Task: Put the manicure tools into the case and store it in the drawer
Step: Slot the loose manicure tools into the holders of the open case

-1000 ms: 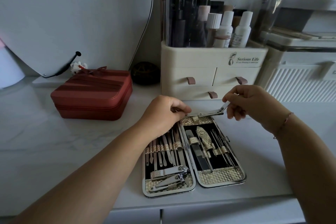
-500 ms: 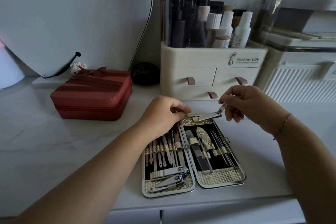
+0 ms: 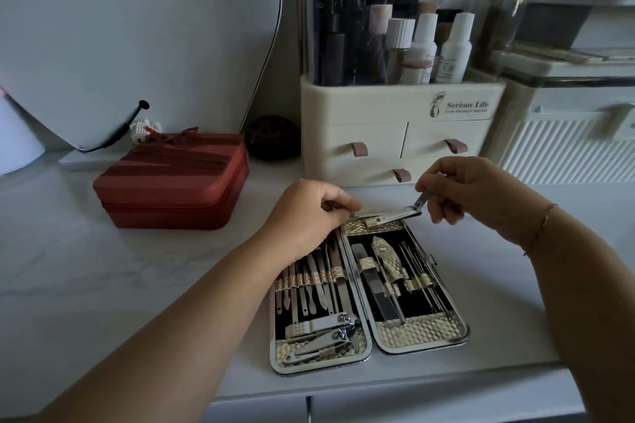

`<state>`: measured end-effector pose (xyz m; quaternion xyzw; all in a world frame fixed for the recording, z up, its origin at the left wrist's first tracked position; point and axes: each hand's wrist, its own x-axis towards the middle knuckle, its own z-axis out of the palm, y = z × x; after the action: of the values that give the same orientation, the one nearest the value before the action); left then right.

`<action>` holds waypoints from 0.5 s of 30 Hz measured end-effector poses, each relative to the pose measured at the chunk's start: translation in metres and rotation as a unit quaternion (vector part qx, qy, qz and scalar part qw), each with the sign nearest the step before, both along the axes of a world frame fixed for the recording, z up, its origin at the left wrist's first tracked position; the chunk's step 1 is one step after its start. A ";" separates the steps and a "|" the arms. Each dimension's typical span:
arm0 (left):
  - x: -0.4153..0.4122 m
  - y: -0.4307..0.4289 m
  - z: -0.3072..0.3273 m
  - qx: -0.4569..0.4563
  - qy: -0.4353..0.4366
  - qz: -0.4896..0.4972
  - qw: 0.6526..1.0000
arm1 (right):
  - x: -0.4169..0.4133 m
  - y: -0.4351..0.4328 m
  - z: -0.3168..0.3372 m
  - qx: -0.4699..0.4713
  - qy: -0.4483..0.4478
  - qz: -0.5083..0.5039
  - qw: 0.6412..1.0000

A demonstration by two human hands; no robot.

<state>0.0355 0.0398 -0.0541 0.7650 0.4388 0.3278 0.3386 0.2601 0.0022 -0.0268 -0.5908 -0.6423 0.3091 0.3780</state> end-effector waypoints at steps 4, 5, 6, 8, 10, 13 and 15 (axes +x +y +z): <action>-0.001 0.001 -0.001 0.002 0.003 -0.002 1.000 | 0.001 0.001 -0.001 0.006 -0.010 -0.007 1.000; -0.001 0.001 -0.001 0.003 0.004 -0.002 1.000 | 0.001 0.001 -0.001 0.007 -0.013 -0.009 1.000; -0.001 0.001 -0.001 0.003 0.004 -0.002 1.000 | 0.001 0.001 -0.001 0.009 -0.013 -0.012 1.000; -0.001 0.001 -0.001 0.005 0.004 -0.001 1.000 | 0.000 0.002 -0.002 0.012 -0.010 -0.017 1.000; -0.001 0.001 -0.002 0.006 0.005 -0.001 1.000 | -0.001 0.002 -0.003 0.015 -0.011 -0.022 1.000; 0.000 0.001 -0.002 0.009 0.006 -0.001 1.000 | -0.003 0.002 -0.004 0.018 -0.022 -0.027 0.999; 0.000 0.001 -0.001 0.006 0.004 -0.001 1.000 | -0.003 0.003 -0.004 0.018 -0.026 -0.025 0.999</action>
<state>0.0352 0.0409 -0.0555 0.7689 0.4375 0.3265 0.3328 0.2566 0.0051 -0.0305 -0.6072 -0.6427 0.2726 0.3793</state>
